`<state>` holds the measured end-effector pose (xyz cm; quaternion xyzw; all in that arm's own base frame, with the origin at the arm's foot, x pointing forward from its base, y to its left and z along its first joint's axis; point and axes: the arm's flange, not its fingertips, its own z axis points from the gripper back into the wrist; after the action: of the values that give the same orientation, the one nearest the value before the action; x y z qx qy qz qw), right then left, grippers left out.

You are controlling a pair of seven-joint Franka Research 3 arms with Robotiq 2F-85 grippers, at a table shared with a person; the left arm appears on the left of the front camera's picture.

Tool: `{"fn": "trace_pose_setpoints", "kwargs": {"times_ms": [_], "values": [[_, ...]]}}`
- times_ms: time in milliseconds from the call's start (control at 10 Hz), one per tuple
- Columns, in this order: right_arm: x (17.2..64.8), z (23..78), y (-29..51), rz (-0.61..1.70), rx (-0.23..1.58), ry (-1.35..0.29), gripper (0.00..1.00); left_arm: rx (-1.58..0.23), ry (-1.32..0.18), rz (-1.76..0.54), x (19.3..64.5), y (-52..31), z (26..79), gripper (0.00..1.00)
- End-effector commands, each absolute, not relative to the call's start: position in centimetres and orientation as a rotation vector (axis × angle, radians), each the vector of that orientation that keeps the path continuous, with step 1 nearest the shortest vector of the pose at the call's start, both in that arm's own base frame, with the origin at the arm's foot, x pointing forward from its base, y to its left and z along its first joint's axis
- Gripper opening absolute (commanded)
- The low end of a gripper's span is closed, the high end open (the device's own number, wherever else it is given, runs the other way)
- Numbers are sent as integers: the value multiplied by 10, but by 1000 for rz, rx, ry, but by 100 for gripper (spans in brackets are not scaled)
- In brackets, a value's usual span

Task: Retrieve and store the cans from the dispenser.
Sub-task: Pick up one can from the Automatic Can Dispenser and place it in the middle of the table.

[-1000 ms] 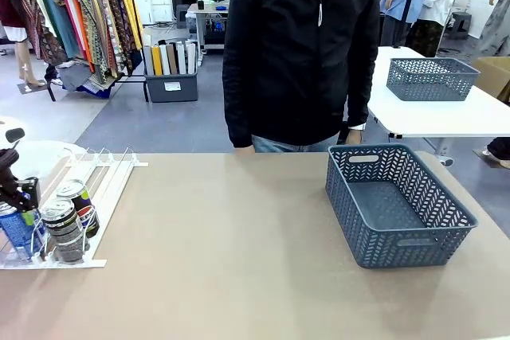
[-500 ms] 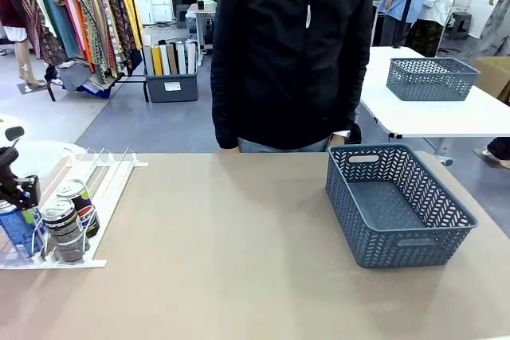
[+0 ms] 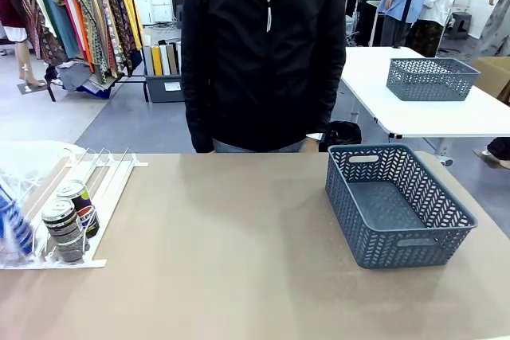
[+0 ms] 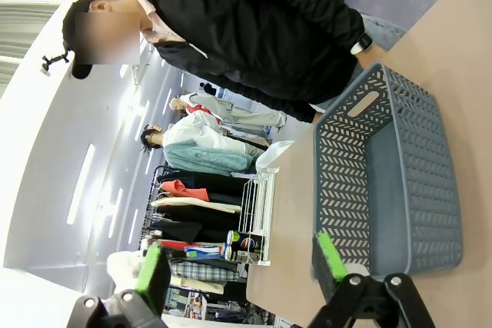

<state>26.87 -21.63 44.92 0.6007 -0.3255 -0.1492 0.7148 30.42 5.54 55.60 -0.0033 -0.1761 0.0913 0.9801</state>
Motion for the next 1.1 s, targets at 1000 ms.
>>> {"fn": "trace_pose_setpoints", "kwargs": {"times_ms": [1000], "values": [[270,453,-217,-325,1341,-736,100,-127,-548,191,284,53,603,0]]}}
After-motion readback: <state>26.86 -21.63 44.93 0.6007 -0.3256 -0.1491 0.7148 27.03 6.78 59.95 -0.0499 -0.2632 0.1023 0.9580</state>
